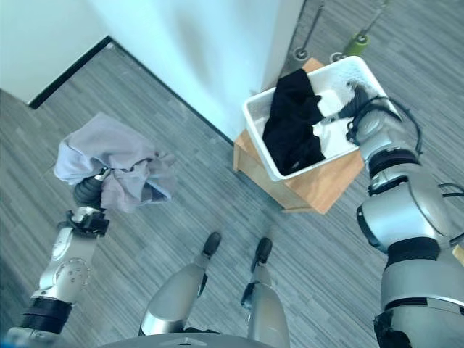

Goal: Pick up bed clothes into laundry basket.

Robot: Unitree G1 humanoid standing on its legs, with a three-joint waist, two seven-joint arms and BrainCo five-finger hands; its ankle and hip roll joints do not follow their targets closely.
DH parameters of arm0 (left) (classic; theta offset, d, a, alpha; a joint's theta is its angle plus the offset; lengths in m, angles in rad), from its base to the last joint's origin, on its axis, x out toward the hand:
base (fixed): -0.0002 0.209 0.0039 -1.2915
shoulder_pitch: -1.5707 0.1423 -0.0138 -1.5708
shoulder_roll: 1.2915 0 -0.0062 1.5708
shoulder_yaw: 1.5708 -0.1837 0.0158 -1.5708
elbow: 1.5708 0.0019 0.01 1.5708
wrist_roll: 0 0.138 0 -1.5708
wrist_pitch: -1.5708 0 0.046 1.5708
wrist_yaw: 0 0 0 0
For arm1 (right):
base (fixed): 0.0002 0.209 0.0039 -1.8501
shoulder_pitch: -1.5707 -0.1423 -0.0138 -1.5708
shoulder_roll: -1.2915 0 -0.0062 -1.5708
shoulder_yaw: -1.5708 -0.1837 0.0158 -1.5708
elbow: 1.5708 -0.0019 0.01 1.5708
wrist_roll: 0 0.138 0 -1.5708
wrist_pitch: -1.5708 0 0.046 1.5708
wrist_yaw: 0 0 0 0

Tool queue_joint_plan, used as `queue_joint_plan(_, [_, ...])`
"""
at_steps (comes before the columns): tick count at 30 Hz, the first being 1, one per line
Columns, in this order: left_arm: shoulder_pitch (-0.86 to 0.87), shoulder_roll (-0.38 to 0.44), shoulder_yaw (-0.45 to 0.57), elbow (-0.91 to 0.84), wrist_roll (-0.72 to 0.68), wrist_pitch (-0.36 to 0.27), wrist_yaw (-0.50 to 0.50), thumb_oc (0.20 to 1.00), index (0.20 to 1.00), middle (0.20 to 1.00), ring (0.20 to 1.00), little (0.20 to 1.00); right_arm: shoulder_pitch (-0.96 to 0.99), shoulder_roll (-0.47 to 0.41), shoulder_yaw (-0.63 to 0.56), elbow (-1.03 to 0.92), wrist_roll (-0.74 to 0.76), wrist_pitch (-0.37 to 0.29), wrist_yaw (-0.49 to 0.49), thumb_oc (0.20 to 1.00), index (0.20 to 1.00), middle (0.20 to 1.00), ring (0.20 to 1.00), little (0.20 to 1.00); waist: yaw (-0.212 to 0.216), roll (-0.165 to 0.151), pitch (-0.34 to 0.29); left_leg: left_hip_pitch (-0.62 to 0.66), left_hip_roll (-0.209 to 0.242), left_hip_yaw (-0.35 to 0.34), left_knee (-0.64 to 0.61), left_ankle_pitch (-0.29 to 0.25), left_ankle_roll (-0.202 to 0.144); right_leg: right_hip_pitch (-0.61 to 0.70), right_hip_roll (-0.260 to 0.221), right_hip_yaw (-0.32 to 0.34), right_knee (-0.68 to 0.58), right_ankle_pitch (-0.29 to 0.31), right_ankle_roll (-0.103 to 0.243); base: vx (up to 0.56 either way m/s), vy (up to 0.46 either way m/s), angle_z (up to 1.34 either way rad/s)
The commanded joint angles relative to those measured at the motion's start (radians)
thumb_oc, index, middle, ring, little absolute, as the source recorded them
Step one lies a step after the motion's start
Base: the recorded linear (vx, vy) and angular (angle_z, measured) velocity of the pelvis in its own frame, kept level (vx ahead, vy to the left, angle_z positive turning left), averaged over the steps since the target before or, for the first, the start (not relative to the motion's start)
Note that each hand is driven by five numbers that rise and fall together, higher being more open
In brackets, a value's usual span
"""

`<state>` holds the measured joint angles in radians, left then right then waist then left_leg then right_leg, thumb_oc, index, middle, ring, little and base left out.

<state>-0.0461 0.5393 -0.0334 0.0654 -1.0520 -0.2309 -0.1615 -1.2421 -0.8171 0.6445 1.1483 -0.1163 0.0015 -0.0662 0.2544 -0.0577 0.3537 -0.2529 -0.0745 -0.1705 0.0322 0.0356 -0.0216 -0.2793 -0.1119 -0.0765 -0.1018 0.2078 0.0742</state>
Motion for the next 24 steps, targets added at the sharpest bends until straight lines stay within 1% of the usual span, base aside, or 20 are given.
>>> queue_joint_plan(1, [-0.019,0.211,0.009,-0.176,0.017,-0.055,-0.058,0.2,0.2,0.2,0.2,0.2,0.039,-0.192,0.015,-0.398,0.266,-0.111,-0.044,1.0,1.0,1.0,1.0,1.0,-0.07,0.02,-0.131,0.067,0.022,-0.021,-0.119,0.074,-0.014,0.142,0.032,-0.008,0.015,-0.093,0.033,0.05,0.026,-0.33])
queue_joint_plan(2, [-0.024,0.252,0.012,-0.192,0.01,-0.053,-0.062,0.2,0.2,0.2,0.2,0.2,0.1,-0.225,-0.014,-0.467,0.306,-0.134,-0.031,1.0,1.0,1.0,1.0,1.0,-0.085,0.025,-0.142,0.073,0.022,-0.015,-0.119,0.073,-0.013,0.145,0.03,-0.005,0.015,-0.095,0.034,0.05,0.03,-0.4])
queue_joint_plan(3, [-0.053,0.351,-0.01,-0.221,0.001,-0.041,-0.086,0.2,0.2,0.2,0.2,0.2,0.257,-0.286,-0.128,-0.593,0.38,-0.174,-0.016,1.0,1.0,1.0,1.0,1.0,-0.12,0.038,-0.156,0.097,0.024,-0.003,-0.119,0.065,-0.013,0.165,0.026,-0.003,0.015,-0.099,0.036,0.05,0.022,-0.41])
queue_joint_plan(5, [-0.084,0.413,-0.026,-0.218,0.002,-0.041,-0.091,0.2,0.2,0.2,0.2,0.2,0.467,-0.323,-0.285,-0.741,0.443,-0.208,0.009,1.0,1.0,1.0,1.0,1.0,-0.154,0.048,-0.171,0.118,0.028,0.008,-0.119,0.057,-0.012,0.181,0.024,0.001,0.015,-0.104,0.039,0.05,0.005,-0.18])
queue_joint_plan(6, [-0.115,0.431,-0.041,-0.214,-0.01,-0.041,-0.096,0.2,0.2,0.2,0.2,0.2,0.584,-0.314,-0.382,-0.813,0.49,-0.231,0.017,1.0,1.0,1.0,1.0,1.0,-0.174,0.053,-0.178,0.127,0.029,0.015,-0.119,0.053,-0.012,0.188,0.023,0.006,0.015,-0.105,0.041,0.03,-0.005,-0.04])
queue_joint_plan(7, [-0.124,0.436,-0.052,-0.212,-0.01,-0.041,-0.097,0.2,0.2,0.2,0.2,0.2,0.611,-0.314,-0.407,-0.823,0.488,-0.229,0.018,1.0,1.0,1.0,1.0,1.0,-0.166,0.049,-0.178,0.129,0.029,0.015,-0.119,0.053,-0.012,0.19,0.023,0.005,0.015,-0.106,0.041,0.03,-0.002,-0.09])
queue_joint_plan(8, [-0.143,0.44,-0.063,-0.204,-0.022,-0.042,-0.098,0.2,0.2,0.2,0.2,0.2,0.694,-0.306,-0.479,-0.876,0.516,-0.245,0.029,1.0,1.0,1.0,1.0,1.0,-0.176,0.053,-0.184,0.136,0.03,0.019,-0.119,0.05,-0.013,0.193,0.024,0.008,0.015,-0.108,0.042,0.03,0.008,-0.23])
queue_joint_plan(9, [-0.184,0.442,-0.091,-0.179,-0.04,-0.037,-0.1,0.2,0.2,0.2,0.2,0.2,0.792,-0.272,-0.565,-0.954,0.568,-0.265,0.04,1.0,1.0,1.0,1.0,1.0,-0.197,0.058,-0.192,0.144,0.033,0.028,-0.119,0.045,-0.013,0.197,0.025,0.013,0.015,-0.111,0.043,0.05,0.008,-0.38])
queue_joint_plan(10, [-0.213,0.454,-0.107,-0.156,-0.033,-0.038,-0.1,0.2,0.2,0.2,0.2,0.2,0.861,-0.25,-0.619,-1.005,0.596,-0.282,0.06,1.0,1.0,1.0,1.0,1.0,-0.209,0.061,-0.197,0.151,0.035,0.034,-0.119,0.041,-0.013,0.201,0.027,0.018,0.015,-0.112,0.043,0.05,0.004,-0.32])
queue_joint_plan(12, [-0.288,0.488,-0.154,-0.108,-0.011,-0.032,-0.108,0.2,0.2,0.2,0.2,0.2,0.985,-0.177,-0.709,-1.113,0.656,-0.298,0.089,1.0,1.0,1.0,1.0,1.0,-0.238,0.068,-0.207,0.166,0.039,0.05,-0.119,0.034,-0.013,0.208,0.03,0.031,0.015,-0.115,0.044,0.04,0.001,-0.27])
queue_joint_plan(13, [-0.292,0.488,-0.159,-0.107,-0.011,-0.032,-0.108,0.2,0.2,0.2,0.2,0.2,0.991,-0.177,-0.714,-1.115,0.656,-0.298,0.089,1.0,1.0,1.0,1.0,1.0,-0.234,0.068,-0.207,0.166,0.039,0.05,-0.119,0.033,-0.013,0.208,0.03,0.031,0.015,-0.115,0.044,0.04,0.002,-0.38])
queue_joint_plan(14, [-0.312,0.497,-0.159,-0.079,-0.002,-0.032,-0.107,0.2,0.2,0.2,0.2,0.2,1.036,-0.147,-0.741,-1.178,0.675,-0.303,0.111,1.0,1.0,1.0,1.0,1.0,-0.255,0.072,-0.212,0.171,0.041,0.058,-0.119,0.03,-0.013,0.209,0.031,0.037,0.015,-0.116,0.045,0.06,0.006,-0.44])
queue_joint_plan(15, [-0.416,0.496,-0.217,0.016,0.018,-0.033,-0.089,0.2,0.2,0.2,0.2,0.2,1.101,-0.055,-0.754,-1.27,0.793,-0.318,0.163,1.0,1.0,1.0,1.0,1.0,-0.287,0.077,-0.221,0.18,0.047,0.076,-0.119,0.024,-0.014,0.212,0.034,0.049,0.015,-0.115,0.047,0.07,0.009,-0.44])
queue_joint_plan(16, [-0.478,0.49,-0.259,0.062,0.033,-0.029,-0.073,0.2,0.2,0.2,0.2,0.2,1.109,0.018,-0.734,-1.299,0.871,-0.322,0.176,1.0,1.0,1.0,1.0,1.0,-0.298,0.081,-0.222,0.179,0.049,0.086,-0.119,0.021,-0.014,0.209,0.035,0.057,0.015,-0.113,0.048,0.05,0.014,-0.27])
queue_joint_plan(17, [-0.512,0.489,-0.274,0.089,0.049,-0.036,-0.057,0.2,0.2,0.2,0.2,0.2,1.131,0.064,-0.732,-1.324,0.893,-0.33,0.19,1.0,1.0,1.0,1.0,1.0,-0.302,0.082,-0.223,0.179,0.05,0.092,-0.119,0.02,-0.014,0.207,0.036,0.062,0.015,-0.113,0.049,0.02,0.016,-0.39])
queue_joint_plan(19, [-0.618,0.468,-0.309,0.169,0.075,-0.039,-0.005,0.2,0.2,0.2,0.2,0.2,1.169,0.19,-0.737,-1.402,0.846,-0.343,0.149,1.0,1.0,1.0,1.0,1.0,-0.327,0.089,-0.224,0.172,0.052,0.107,-0.119,0.015,-0.013,0.193,0.038,0.073,0.015,-0.11,0.051,0.0,0.021,-0.5])
queue_joint_plan(20, [-0.62,0.468,-0.31,0.17,0.075,-0.039,-0.005,0.2,0.2,0.2,0.2,0.2,1.17,0.191,-0.738,-1.402,0.845,-0.343,0.149,1.0,1.0,1.0,1.0,1.0,-0.326,0.088,-0.224,0.172,0.052,0.107,-0.119,0.015,-0.013,0.193,0.038,0.073,0.015,-0.11,0.051,0.0,0.013,-0.27])
queue_joint_plan(21, [-0.669,0.455,-0.326,0.208,0.085,-0.039,0.01,0.2,0.2,0.2,0.2,0.2,1.174,0.23,-0.729,-1.413,0.85,-0.35,0.138,1.0,1.0,1.0,1.0,1.0,-0.342,0.092,-0.225,0.168,0.054,0.112,-0.119,0.014,-0.013,0.187,0.039,0.078,0.015,-0.109,0.052,0.0,0.016,-0.2])
queue_joint_plan(22, [-0.763,0.431,-0.367,0.297,0.128,-0.047,0.049,0.2,0.2,0.2,0.2,0.2,1.212,0.299,-0.723,-1.437,0.855,-0.358,0.129,1.0,1.0,1.0,1.0,1.0,-0.361,0.09,-0.225,0.159,0.057,0.125,-0.119,0.012,-0.014,0.175,0.04,0.086,0.015,-0.103,0.054,0.0,0.018,-0.12])
queue_joint_plan(24, [-0.852,0.392,-0.401,0.39,0.163,-0.046,0.087,0.2,0.2,0.2,0.2,0.2,1.224,0.332,-0.703,-1.438,0.854,-0.366,0.103,1.0,1.0,1.0,1.0,1.0,-0.38,0.087,-0.222,0.147,0.06,0.132,-0.119,0.013,-0.015,0.16,0.043,0.094,0.015,-0.099,0.057,-0.01,0.016,0.01])
